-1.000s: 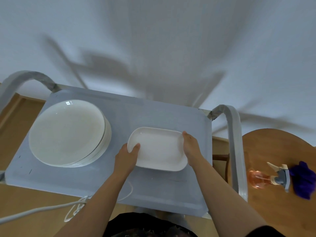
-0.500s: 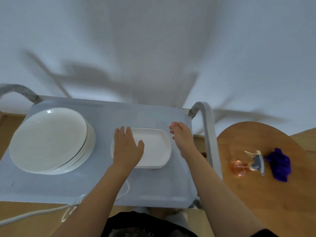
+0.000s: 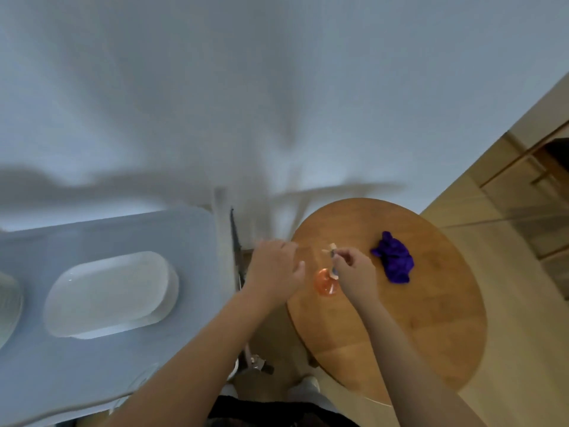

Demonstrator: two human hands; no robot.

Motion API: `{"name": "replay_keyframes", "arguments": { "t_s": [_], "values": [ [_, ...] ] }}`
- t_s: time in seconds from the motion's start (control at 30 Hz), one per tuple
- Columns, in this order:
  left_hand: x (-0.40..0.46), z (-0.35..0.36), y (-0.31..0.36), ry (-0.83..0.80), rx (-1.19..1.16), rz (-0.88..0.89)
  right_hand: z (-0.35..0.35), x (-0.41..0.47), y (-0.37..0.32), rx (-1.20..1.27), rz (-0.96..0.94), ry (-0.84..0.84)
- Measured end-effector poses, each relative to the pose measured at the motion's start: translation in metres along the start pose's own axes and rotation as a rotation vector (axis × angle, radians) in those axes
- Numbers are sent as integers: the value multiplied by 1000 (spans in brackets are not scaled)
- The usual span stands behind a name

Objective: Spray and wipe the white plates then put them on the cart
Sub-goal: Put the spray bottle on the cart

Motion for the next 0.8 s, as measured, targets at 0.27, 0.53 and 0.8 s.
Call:
{"name": "replay_keyframes", "arguments": {
  "t_s": [0.27, 0.53, 0.8],
  "values": [
    [48, 109, 29, -248, -142, -334, -21, 41, 78, -192, 75, -160],
    [61, 169, 16, -264, -221, -536, -1, 77, 127, -225, 133, -304],
    [70, 195, 16, -243, -224, -619, 32, 78, 146, -212, 55, -491]
  ]
}}
Point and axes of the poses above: each hand's wrist, its own x-axis towards the middle knuckle, its own z-axis out of the palm, y = z × x, the point moved 4 cm from there along x, towards the middle knuckle, and after that the axes turned 3 degrees about -x, right-handed, at the moved point
